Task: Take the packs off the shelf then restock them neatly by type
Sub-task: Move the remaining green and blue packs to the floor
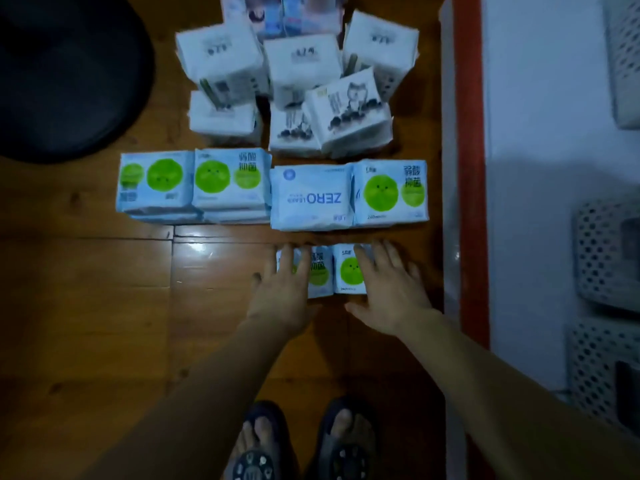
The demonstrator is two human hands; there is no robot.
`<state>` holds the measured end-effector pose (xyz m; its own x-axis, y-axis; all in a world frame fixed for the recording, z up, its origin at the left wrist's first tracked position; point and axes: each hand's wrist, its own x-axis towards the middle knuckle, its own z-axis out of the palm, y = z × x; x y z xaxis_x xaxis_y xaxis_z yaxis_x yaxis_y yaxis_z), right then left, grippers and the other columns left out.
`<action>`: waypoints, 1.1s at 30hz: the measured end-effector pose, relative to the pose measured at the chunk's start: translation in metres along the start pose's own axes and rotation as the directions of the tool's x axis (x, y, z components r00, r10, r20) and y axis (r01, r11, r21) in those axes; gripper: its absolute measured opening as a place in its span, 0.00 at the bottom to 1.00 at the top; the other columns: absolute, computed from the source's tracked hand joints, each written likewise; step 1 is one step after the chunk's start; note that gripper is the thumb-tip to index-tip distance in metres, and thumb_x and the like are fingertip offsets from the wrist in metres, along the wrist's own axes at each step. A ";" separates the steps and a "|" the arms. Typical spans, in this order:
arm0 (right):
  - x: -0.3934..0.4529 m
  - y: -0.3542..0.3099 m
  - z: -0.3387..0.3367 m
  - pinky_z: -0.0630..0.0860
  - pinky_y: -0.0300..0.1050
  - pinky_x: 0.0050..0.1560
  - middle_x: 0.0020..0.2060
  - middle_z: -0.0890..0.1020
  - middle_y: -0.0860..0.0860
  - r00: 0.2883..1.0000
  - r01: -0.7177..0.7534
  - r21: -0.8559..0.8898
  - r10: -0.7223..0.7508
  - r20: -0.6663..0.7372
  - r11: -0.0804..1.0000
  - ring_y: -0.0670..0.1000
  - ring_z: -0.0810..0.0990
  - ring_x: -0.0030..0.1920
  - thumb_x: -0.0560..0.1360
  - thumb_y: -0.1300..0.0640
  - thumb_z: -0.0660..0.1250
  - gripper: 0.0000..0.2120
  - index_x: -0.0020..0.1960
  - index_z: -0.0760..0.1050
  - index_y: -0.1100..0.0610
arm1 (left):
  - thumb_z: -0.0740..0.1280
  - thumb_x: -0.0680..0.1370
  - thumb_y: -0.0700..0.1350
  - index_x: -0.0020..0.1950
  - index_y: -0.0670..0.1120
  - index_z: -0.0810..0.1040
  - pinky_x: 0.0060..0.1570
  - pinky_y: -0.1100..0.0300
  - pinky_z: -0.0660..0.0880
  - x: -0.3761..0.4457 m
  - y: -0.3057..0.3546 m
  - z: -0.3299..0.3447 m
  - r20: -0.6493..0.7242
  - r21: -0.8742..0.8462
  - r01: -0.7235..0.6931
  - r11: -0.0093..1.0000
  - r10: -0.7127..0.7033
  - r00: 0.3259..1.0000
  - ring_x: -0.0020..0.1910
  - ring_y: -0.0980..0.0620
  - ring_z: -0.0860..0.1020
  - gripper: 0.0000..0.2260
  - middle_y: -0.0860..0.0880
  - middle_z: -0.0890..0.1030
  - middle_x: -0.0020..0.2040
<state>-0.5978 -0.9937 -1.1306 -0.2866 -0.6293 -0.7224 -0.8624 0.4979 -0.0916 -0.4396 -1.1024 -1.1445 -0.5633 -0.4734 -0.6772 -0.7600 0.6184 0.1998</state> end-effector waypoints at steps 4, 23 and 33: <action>0.027 0.009 0.020 0.59 0.67 0.73 0.80 0.44 0.52 1.000 0.005 -0.027 -0.006 -0.016 1.000 0.58 0.42 0.80 0.72 0.36 0.69 0.51 0.80 0.38 0.49 | 0.71 0.74 0.60 0.80 0.51 0.37 0.72 0.39 0.62 0.025 -0.003 0.026 0.023 0.018 -0.028 0.999 0.028 0.999 0.80 0.40 0.41 0.50 0.46 0.40 0.81; -0.093 -0.017 -0.089 0.76 0.57 0.61 0.73 0.58 0.57 0.985 0.110 -0.084 -0.120 -0.128 0.990 0.60 0.54 0.76 0.73 0.53 0.70 0.45 0.81 0.45 0.53 | 0.72 0.73 0.49 0.80 0.48 0.50 0.59 0.50 0.75 -0.097 0.019 -0.093 -0.121 0.018 -0.163 0.986 0.164 0.979 0.74 0.43 0.55 0.42 0.45 0.60 0.71; -0.262 -0.046 -0.306 0.74 0.55 0.61 0.73 0.60 0.57 0.926 0.099 -0.134 -0.141 -0.350 0.986 0.60 0.57 0.75 0.73 0.53 0.69 0.42 0.80 0.49 0.53 | 0.71 0.72 0.50 0.79 0.50 0.48 0.58 0.44 0.77 -0.244 0.056 -0.306 -0.356 0.109 -0.166 0.980 0.194 0.914 0.74 0.42 0.55 0.43 0.45 0.59 0.73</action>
<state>-0.6108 -1.0344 -0.7271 -0.2898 -0.8620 -0.4159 -0.9348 0.3481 -0.0701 -0.4440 -1.1439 -0.7511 -0.7778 -0.5358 -0.3286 -0.6163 0.7529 0.2309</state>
